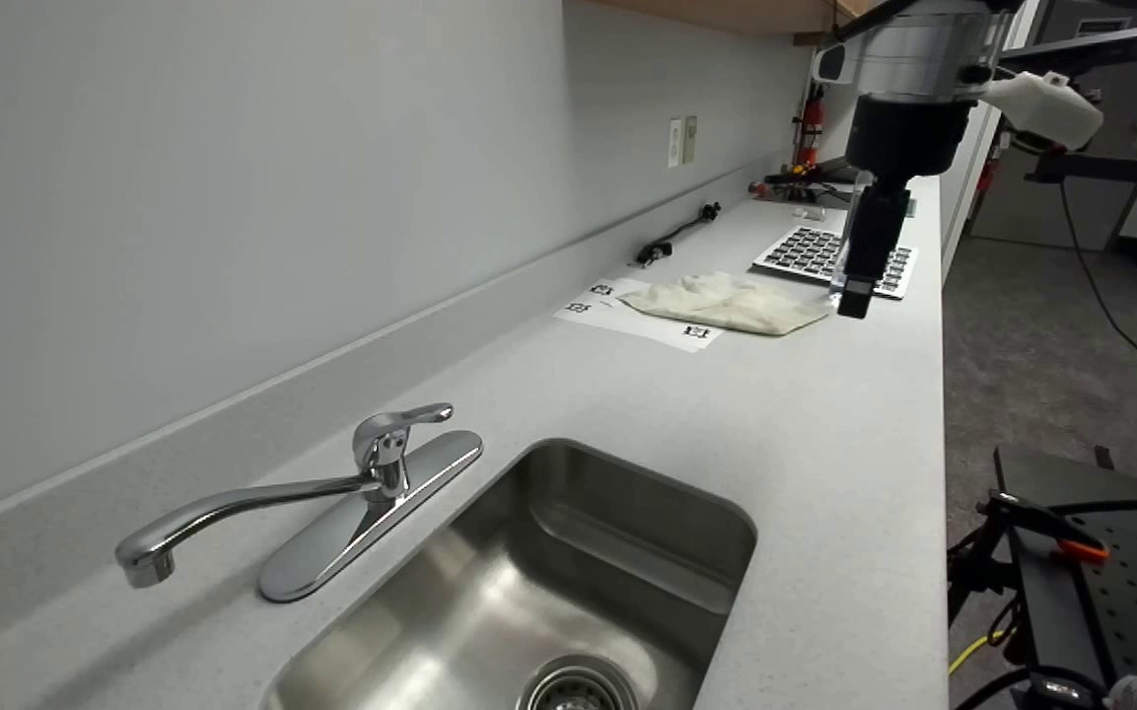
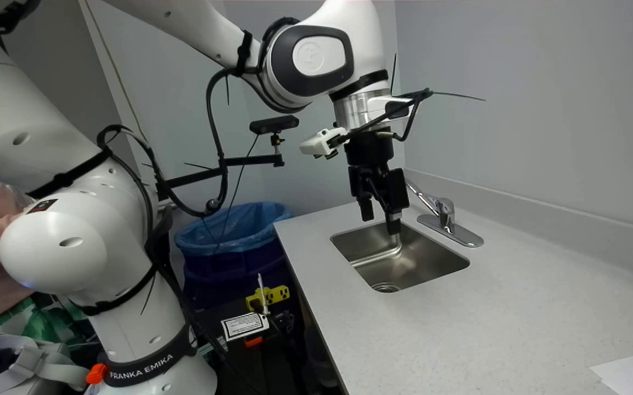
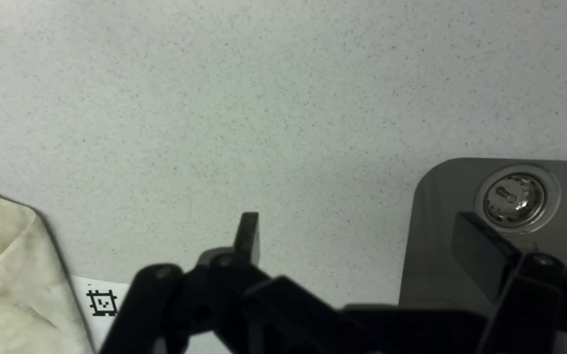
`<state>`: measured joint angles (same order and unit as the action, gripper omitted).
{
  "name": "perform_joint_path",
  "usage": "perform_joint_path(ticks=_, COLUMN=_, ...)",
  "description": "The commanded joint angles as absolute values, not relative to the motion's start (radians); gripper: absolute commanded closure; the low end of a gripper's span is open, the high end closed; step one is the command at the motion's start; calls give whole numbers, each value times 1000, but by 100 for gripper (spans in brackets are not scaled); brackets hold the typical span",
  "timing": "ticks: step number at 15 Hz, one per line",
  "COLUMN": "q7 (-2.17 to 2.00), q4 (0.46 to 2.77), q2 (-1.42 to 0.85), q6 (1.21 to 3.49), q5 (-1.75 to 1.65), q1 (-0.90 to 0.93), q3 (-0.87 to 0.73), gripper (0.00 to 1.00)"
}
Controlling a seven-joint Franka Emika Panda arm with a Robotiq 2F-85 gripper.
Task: Turn the tap nozzle from the left to the middle
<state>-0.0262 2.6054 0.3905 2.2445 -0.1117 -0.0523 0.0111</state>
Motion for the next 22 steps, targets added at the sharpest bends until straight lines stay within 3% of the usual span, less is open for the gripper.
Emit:
perform_joint_path(ticks=1, q7=47, q4=2623, q2=393, q6=2287, q5=-18, q1=-12, q3=-30, gripper=0)
perform_joint_path(ticks=12, q7=41, q4=2617, q2=391, q6=2265, q5=-13, q1=-20, q3=-20, gripper=0)
perform_joint_path(ticks=22, q7=176, q4=2641, q2=385, q6=2416, q5=41, q1=14, q3=-54, gripper=0)
